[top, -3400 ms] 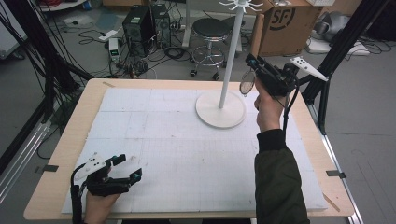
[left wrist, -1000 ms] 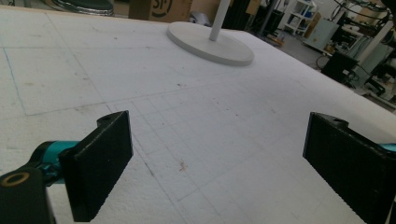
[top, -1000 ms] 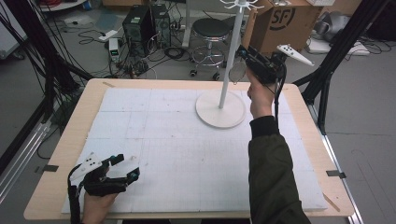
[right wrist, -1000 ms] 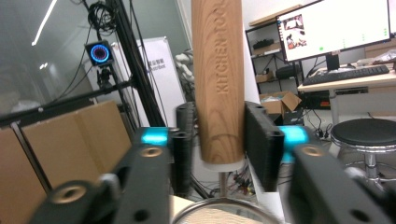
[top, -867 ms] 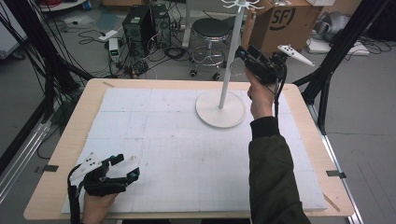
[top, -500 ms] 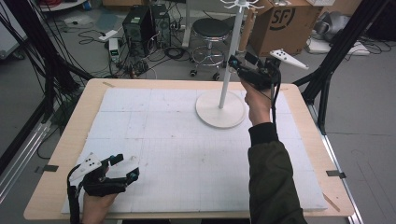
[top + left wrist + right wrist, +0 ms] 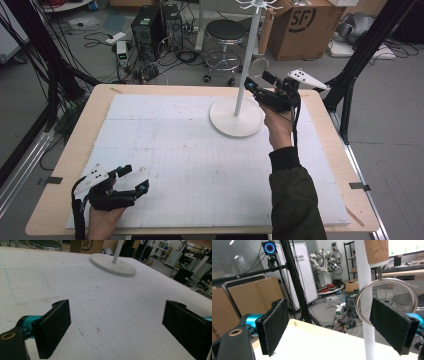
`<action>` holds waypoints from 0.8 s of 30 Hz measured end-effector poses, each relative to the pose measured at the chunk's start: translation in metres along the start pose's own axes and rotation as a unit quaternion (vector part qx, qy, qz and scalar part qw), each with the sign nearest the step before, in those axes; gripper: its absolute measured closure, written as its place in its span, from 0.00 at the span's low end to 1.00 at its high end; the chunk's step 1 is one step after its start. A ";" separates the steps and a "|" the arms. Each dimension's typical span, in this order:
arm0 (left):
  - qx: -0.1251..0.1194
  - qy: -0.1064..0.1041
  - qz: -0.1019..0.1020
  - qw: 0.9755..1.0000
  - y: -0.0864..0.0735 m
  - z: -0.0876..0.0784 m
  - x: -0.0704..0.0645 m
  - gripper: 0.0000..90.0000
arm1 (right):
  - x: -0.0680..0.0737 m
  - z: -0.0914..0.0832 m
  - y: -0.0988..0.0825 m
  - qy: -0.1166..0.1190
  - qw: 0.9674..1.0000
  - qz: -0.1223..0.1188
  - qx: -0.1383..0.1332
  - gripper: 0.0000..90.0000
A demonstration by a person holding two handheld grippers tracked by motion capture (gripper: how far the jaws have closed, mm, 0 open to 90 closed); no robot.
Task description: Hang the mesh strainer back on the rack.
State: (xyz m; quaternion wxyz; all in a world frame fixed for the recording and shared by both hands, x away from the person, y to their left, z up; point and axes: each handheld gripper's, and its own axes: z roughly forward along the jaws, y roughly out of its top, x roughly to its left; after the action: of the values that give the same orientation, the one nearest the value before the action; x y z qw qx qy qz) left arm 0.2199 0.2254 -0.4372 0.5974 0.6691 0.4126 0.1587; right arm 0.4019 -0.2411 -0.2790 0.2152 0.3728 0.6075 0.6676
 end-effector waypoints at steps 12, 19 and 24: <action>0.004 0.001 0.005 1.000 0.000 0.001 -0.001 0.10 | 0.007 -0.018 -0.017 0.009 1.000 -0.015 0.016 0.17; 0.007 -0.002 0.006 1.000 0.000 0.001 -0.001 0.10 | 0.009 -0.028 -0.029 0.004 0.999 -0.014 0.031 0.17; 0.007 -0.001 0.007 1.000 0.000 0.001 -0.004 0.10 | 0.010 -0.036 -0.041 0.004 0.999 -0.011 0.039 0.17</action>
State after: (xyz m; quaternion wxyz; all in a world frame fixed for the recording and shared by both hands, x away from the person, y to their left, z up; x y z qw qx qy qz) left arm 0.2181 0.2219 -0.4365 0.5915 0.6767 0.4083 0.1596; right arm 0.3610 -0.2502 -0.3159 0.2050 0.3716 0.6381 0.6424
